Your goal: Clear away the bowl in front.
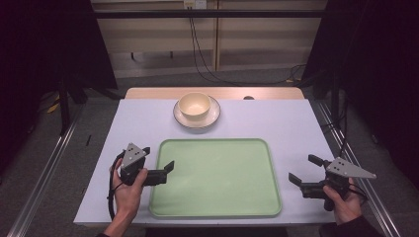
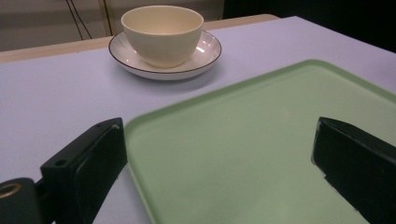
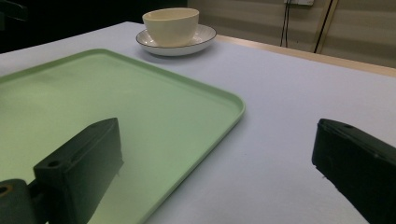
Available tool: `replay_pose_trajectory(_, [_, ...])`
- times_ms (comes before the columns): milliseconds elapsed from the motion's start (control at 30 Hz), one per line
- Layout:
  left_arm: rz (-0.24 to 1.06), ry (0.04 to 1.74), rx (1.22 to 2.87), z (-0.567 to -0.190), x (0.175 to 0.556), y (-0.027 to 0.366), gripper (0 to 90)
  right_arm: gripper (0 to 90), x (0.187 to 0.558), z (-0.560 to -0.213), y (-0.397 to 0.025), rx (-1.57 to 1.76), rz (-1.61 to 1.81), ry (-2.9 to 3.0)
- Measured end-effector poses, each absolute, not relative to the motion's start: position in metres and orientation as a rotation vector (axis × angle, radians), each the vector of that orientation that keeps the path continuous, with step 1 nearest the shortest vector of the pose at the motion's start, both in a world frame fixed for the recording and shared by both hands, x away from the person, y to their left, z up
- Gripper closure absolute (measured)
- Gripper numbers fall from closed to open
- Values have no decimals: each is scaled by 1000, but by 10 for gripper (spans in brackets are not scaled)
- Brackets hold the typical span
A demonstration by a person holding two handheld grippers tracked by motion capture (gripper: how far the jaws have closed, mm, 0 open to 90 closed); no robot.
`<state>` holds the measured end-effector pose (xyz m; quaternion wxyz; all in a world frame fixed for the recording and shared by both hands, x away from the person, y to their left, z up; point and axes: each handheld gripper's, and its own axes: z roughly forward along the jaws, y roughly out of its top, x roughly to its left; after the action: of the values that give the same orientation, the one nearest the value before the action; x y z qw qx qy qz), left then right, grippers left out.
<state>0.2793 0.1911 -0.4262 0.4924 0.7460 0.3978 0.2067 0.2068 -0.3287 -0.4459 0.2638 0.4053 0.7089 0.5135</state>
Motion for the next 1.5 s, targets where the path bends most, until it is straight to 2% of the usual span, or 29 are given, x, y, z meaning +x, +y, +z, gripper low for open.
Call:
replay_pose_trajectory(300, [461,959,1805,-426,297,185,46,14,207,-446,-329,1095,1397,1920])
replay_pose_trajectory(467, [522,932,1835,-426,311,180,47,15,207,-445,-329,1094,1396,1920])
replay_pose_trajectory(900, [492,940,1814,-422,337,174,41,15,207,-446,-330,1095,1397,1919])
replay_pose_trajectory(1500, [548,963,1855,-422,389,166,74,15,207,-445,-331,1098,1403,1912])
